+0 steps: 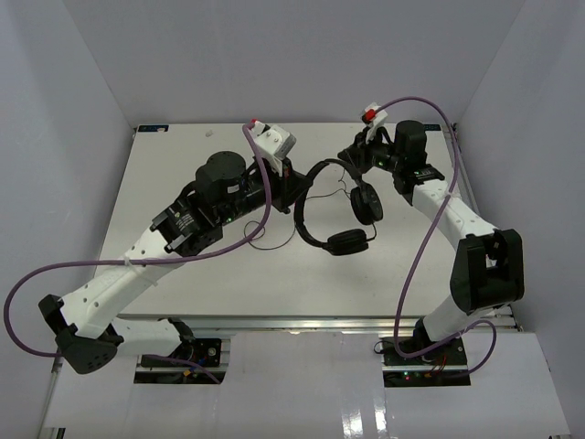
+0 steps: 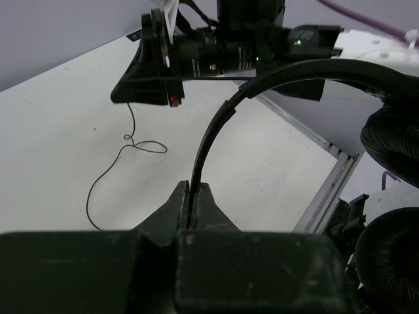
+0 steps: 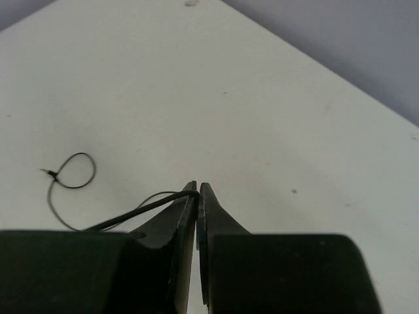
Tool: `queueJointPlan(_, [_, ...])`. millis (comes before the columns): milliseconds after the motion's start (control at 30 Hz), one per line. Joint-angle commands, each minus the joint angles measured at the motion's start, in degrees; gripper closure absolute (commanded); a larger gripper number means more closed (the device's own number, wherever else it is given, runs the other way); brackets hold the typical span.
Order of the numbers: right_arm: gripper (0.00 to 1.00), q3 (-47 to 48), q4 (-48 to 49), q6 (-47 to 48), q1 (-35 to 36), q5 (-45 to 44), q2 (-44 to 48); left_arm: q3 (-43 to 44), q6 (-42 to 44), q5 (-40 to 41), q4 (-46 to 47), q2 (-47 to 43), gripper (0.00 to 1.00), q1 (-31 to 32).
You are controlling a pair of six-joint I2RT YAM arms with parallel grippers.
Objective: Wrap the headphones
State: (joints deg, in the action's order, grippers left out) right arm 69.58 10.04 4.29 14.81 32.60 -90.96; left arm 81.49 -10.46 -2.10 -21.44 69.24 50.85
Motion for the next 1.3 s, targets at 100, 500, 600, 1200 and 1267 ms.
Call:
queueJointPlan(100, [0.92, -8.2, 28.5, -27.5, 0.0, 21.3, -0.8, 1.8, -6.1, 7.4, 14.2, 0.4, 1.0, 0.3])
queueJointPlan(500, [0.92, -12.2, 45.5, -40.2, 5.0, 25.8, -0.6, 11.4, -7.7, 21.7, 13.4, 6.7, 1.0, 0.3])
queueJointPlan(600, [0.92, -13.2, 51.0, -43.9, 5.8, 26.6, -0.5, 12.1, -8.0, 24.1, 13.6, 7.2, 1.0, 0.4])
queueJointPlan(1200, [0.89, -17.4, 59.0, -47.6, 8.0, 27.7, 1.6, 15.9, -7.9, 31.5, 12.2, 9.5, 1.0, -1.0])
queueJointPlan(1267, [0.88, -17.9, 59.3, -47.5, 8.5, 27.8, 2.1, 15.8, -7.5, 32.1, 12.0, 9.2, 1.0, -1.5])
